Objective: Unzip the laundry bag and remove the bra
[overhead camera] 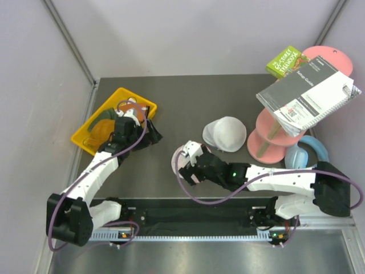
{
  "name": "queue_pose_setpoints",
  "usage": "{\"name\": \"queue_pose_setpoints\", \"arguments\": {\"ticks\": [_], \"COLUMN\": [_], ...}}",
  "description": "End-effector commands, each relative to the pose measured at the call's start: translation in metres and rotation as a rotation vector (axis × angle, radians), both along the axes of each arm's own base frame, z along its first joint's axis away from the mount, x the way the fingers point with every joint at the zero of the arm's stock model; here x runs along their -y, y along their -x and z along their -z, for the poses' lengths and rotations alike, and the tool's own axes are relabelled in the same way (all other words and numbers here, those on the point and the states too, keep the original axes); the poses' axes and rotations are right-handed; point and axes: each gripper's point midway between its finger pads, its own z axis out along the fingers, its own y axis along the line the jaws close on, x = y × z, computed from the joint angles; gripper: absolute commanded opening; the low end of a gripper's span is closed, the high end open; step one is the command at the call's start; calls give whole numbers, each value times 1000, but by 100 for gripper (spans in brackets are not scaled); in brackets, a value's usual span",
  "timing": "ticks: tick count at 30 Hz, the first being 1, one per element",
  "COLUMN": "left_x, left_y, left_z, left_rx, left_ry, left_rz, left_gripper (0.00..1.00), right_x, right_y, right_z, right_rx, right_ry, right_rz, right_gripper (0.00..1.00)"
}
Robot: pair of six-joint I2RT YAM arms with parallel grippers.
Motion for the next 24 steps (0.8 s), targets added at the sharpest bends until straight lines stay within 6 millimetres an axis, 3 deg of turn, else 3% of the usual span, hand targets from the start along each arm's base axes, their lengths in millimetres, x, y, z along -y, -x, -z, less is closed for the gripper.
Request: {"name": "queue_pose_setpoints", "arguments": {"ticks": [1, 5, 6, 12, 18, 24], "left_x": [-7, -12, -15, -26, -42, -56], "left_y": [-10, -9, -10, -2, 10, 17], "left_z": [-30, -36, -40, -68, -89, -100], "left_rx": [111, 132, 144, 237, 296, 337], "left_ry": [-24, -40, -48, -85, -155, -205], "left_rz": [3, 10, 9, 23, -13, -54], "left_gripper": [99, 99, 99, 99, 99, 99], "right_x": [0, 19, 30, 83, 126, 142], "right_y": [-25, -57, -71, -107, -108, -99], "right_z": [-43, -60, -63, -86, -106, -117], "right_rx": [-7, -29, -33, -25, 32, 84], "right_ry": [-164, -248, -269, -386, -452, -492], "right_rz": [42, 131, 184, 366, 468, 500], "right_gripper": [99, 100, 100, 100, 100, 100]}}
